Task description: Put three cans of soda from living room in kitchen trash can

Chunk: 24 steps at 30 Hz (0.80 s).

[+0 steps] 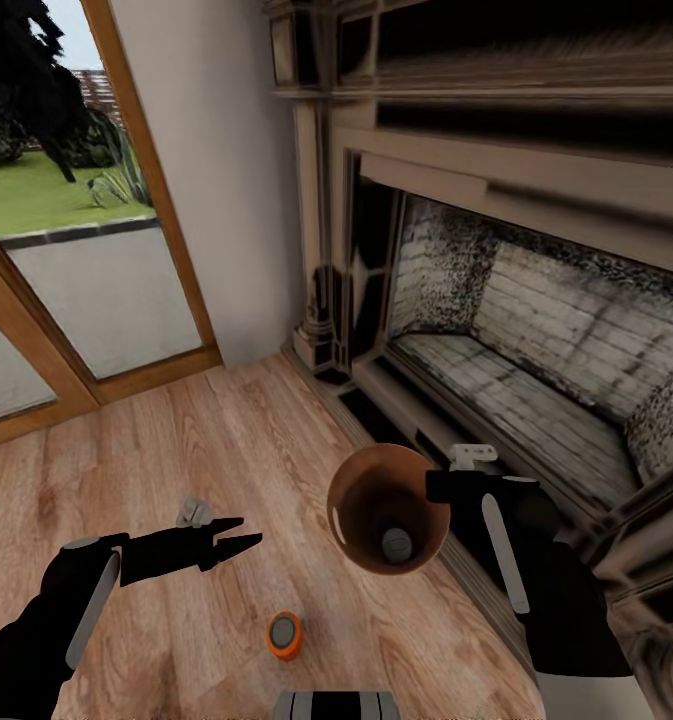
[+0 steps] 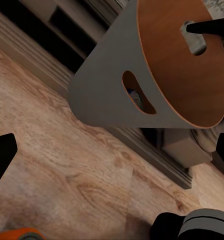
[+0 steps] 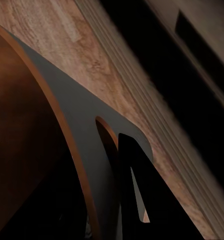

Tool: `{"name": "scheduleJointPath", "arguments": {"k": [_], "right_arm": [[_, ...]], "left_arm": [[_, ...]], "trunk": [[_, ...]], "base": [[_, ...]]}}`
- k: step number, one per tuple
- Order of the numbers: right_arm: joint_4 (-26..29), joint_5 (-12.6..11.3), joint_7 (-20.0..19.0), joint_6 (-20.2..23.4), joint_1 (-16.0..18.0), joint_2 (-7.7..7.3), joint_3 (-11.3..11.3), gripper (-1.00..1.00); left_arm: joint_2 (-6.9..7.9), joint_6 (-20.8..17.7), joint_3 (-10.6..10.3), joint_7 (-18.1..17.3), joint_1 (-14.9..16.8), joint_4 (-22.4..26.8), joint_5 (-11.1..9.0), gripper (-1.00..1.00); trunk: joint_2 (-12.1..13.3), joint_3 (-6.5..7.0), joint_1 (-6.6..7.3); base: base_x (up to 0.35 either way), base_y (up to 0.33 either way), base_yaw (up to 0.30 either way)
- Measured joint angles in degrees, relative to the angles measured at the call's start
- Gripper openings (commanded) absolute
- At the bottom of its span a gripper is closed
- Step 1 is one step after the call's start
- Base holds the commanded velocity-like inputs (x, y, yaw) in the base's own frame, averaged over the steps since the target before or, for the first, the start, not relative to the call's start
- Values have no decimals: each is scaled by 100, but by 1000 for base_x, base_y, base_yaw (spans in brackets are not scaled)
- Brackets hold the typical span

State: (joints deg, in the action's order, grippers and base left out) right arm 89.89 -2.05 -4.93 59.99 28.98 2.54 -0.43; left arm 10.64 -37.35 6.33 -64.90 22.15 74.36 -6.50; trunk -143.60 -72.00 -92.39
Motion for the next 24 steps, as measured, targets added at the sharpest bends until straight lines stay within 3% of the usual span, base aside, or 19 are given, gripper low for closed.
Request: {"name": "scheduleJointPath", "arguments": {"k": [24], "right_arm": [[0,6,9,0,0,-8,0,-100]], "left_arm": [[0,3,0,2,0,0,0,100]], "trunk": [[0,-222,0]], "base": [[0,0,0]]}}
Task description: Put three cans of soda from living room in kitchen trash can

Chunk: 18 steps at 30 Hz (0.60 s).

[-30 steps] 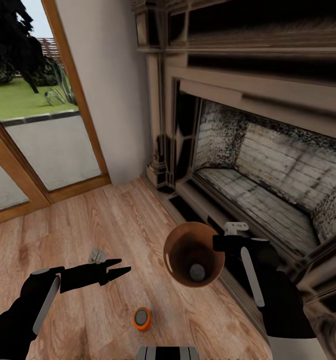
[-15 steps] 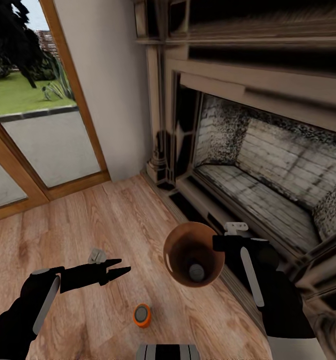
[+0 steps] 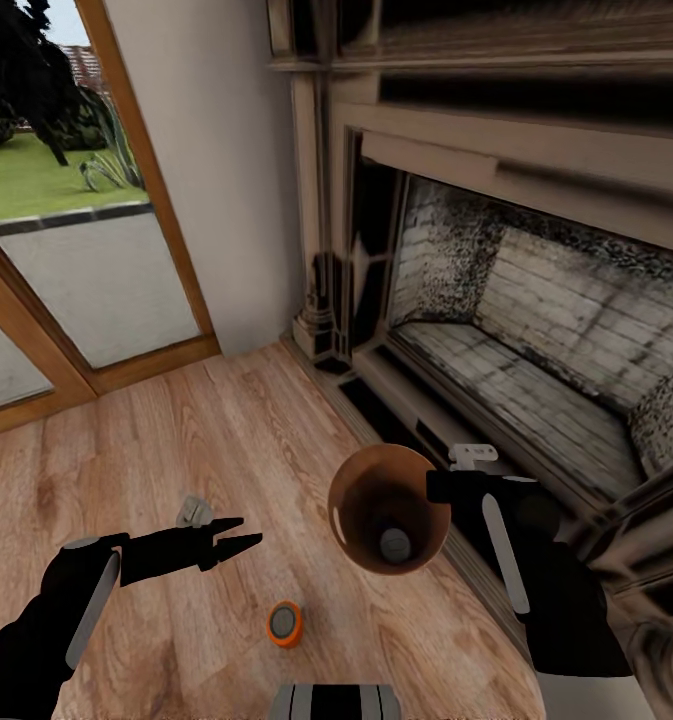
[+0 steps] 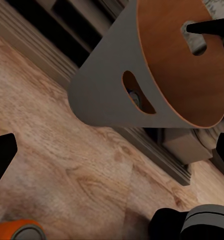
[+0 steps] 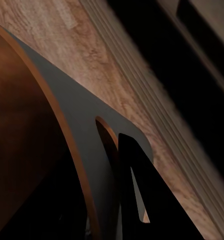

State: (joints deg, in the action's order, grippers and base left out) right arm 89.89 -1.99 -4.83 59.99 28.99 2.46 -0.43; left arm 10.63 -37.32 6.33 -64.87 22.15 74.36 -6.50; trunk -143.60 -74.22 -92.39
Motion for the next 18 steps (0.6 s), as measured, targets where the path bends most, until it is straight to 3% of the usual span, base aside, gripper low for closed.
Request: {"name": "scheduleJointPath", "arguments": {"k": [18], "right_arm": [[0,5,0,0,0,0,9,-100]], "left_arm": [[0,3,0,-7,0,0,0,100]], "trunk": [[0,-167,0]], "base": [[0,0,0]]}}
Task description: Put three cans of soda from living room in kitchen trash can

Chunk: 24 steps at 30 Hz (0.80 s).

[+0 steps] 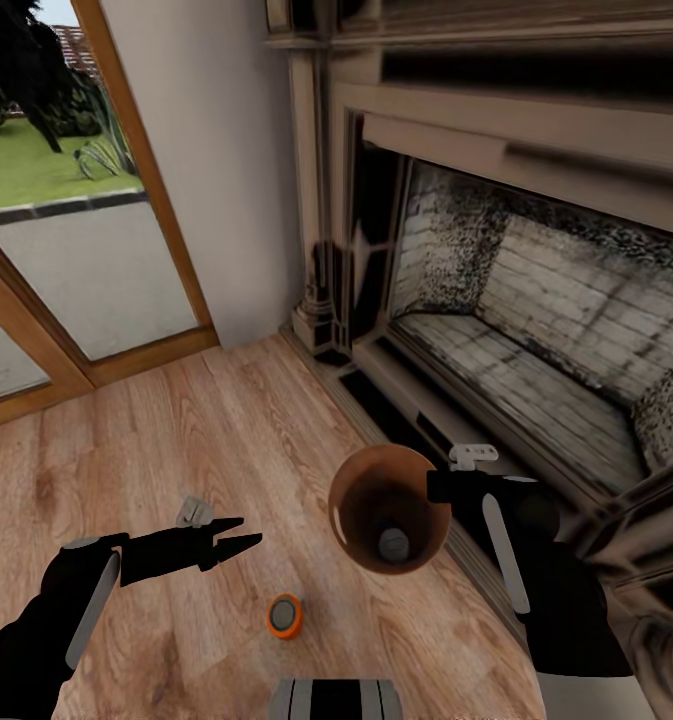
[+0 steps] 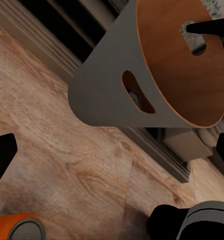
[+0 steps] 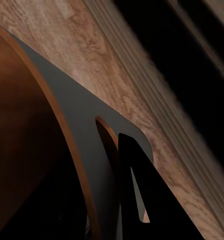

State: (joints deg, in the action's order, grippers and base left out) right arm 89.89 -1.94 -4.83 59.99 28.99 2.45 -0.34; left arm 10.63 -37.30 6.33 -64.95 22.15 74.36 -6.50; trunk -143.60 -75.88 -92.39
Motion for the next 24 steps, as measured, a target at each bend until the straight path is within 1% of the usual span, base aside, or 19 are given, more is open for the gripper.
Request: {"name": "scheduleJointPath", "arguments": {"k": [24], "right_arm": [[0,4,-9,0,0,0,1,-100]], "left_arm": [[0,3,0,3,0,0,0,100]], "trunk": [[0,-222,0]], "base": [[0,0,0]]}}
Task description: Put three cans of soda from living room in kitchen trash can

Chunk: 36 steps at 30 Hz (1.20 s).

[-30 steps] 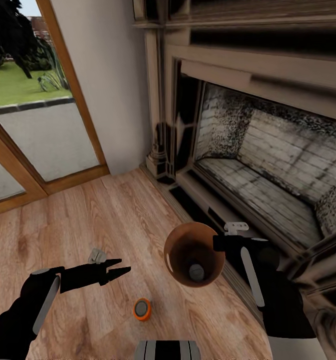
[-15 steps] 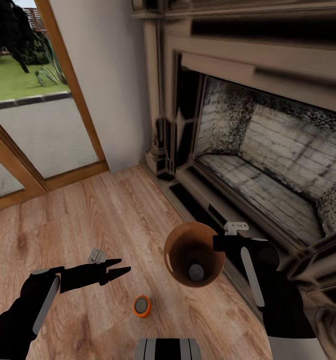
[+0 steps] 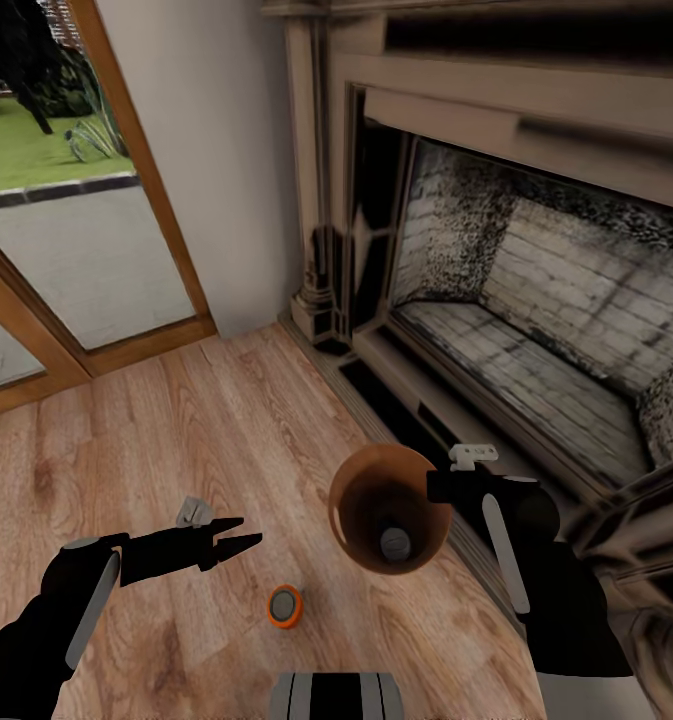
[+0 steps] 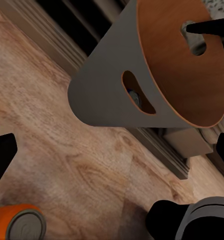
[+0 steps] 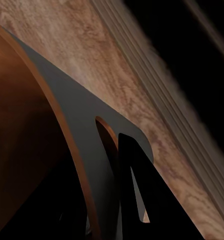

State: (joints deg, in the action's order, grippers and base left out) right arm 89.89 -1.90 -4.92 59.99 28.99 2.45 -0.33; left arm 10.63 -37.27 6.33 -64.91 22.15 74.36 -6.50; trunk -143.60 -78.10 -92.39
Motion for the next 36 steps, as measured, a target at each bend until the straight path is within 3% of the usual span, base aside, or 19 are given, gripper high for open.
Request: {"name": "scheduleJointPath", "arguments": {"k": [36], "right_arm": [[0,0,0,0,0,0,-1,-100]], "left_arm": [[0,0,0,5,0,0,0,100]], "trunk": [[0,-333,0]], "base": [[0,0,0]]}}
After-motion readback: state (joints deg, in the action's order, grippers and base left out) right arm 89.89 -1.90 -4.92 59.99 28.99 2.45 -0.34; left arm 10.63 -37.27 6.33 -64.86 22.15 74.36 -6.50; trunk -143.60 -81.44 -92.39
